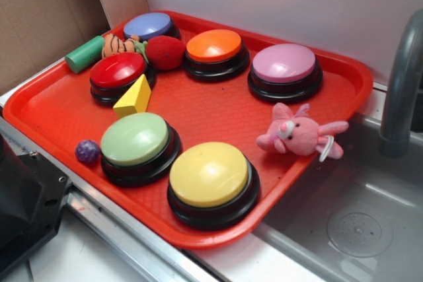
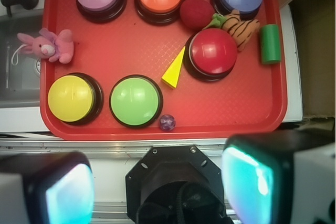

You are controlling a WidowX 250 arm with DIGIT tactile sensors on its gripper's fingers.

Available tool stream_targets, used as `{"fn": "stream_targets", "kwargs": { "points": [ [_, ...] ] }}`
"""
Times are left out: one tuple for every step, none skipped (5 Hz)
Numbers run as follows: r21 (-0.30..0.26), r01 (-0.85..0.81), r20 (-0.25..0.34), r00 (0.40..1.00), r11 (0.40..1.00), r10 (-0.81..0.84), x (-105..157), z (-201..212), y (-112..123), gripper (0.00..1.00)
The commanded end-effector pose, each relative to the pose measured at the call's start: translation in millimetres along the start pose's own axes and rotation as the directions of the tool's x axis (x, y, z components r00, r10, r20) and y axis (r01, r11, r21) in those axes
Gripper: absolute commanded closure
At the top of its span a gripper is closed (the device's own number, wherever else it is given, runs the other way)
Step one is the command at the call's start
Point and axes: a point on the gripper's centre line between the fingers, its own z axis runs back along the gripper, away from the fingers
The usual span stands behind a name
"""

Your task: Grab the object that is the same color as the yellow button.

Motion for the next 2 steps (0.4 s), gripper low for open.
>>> {"fn": "stream_targets", "kwargs": {
  "points": [
    [0.000,0.000,0.000,1.000,1.000,0.000,0.0,0.0,0.0,0.00],
    [-0.017,-0.057,-0.012,0.998,0.998,0.057,5.9,-10.2,-3.4,0.00]
  ]
}}
